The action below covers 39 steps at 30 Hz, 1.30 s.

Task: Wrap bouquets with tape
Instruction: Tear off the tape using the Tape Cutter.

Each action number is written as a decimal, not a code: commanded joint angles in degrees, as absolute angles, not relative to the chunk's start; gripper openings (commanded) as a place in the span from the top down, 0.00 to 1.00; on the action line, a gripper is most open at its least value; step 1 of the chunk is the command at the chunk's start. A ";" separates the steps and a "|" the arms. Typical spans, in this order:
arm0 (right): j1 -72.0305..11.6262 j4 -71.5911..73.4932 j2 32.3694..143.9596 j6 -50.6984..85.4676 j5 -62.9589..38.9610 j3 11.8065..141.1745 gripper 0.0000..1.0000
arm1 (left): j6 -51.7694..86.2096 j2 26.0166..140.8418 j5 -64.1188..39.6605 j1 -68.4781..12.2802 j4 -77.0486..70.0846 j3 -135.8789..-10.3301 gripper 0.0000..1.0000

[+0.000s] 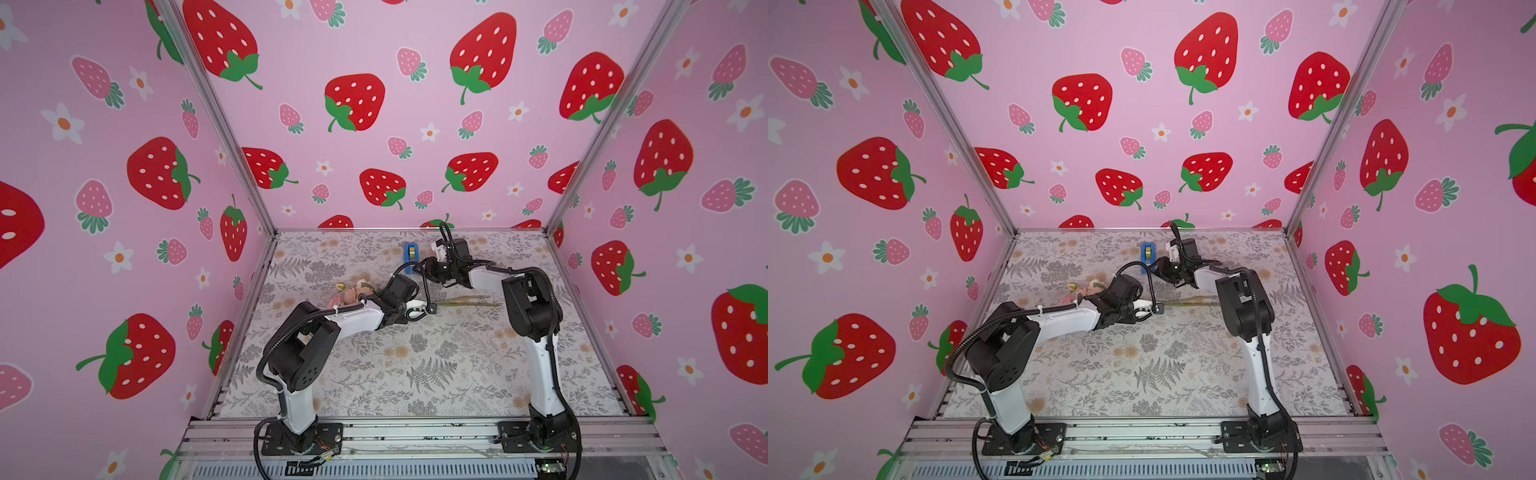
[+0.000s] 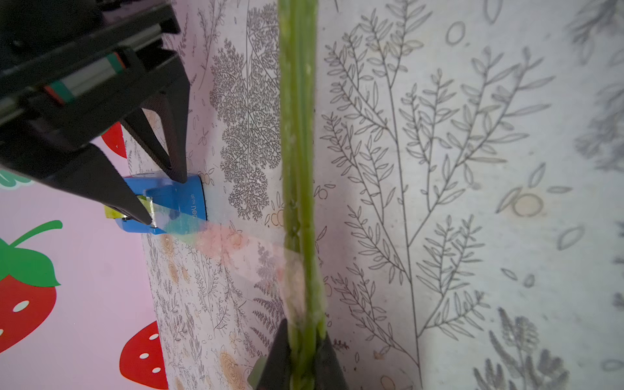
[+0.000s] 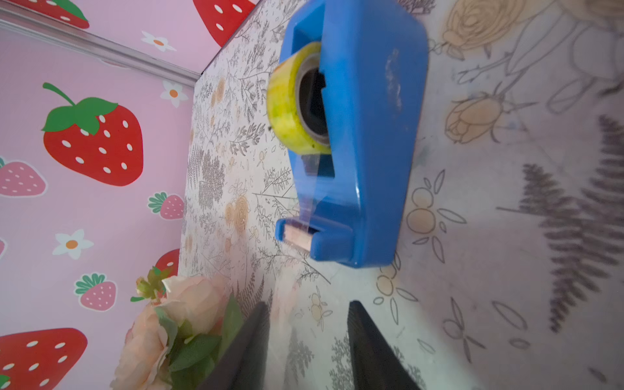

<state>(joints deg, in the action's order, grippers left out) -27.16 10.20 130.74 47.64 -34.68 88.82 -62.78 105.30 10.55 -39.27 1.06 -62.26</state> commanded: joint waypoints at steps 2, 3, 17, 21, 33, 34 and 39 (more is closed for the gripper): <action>-27.60 11.28 132.60 50.29 -33.99 90.66 0.63 | -63.35 106.43 10.20 -39.65 1.51 -63.39 1.00; -27.68 11.72 132.71 50.63 -34.29 90.62 0.65 | -63.28 106.48 10.18 -39.66 1.51 -63.44 1.00; -28.70 11.25 134.91 52.54 -35.28 92.14 1.00 | -63.28 107.06 9.62 -39.64 1.13 -63.53 1.00; -29.16 -0.45 136.18 49.31 -30.16 95.77 1.00 | -63.28 106.79 9.64 -39.55 0.52 -63.17 1.00; -30.12 -15.97 138.25 44.91 -19.90 100.81 1.00 | -64.09 104.60 10.18 -39.64 0.29 -62.83 1.00; -30.19 -16.69 138.42 44.73 -19.27 101.08 1.00 | -64.09 104.30 10.36 -39.59 0.16 -62.75 1.00; -30.49 -20.98 139.04 43.92 -15.17 102.42 1.00 | -64.25 102.61 10.61 -39.66 -0.41 -62.57 1.00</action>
<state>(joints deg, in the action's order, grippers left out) -30.39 -11.44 135.44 44.64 -21.82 103.04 -63.18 105.60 11.92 -39.00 -0.34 -62.28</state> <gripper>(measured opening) 0.036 0.121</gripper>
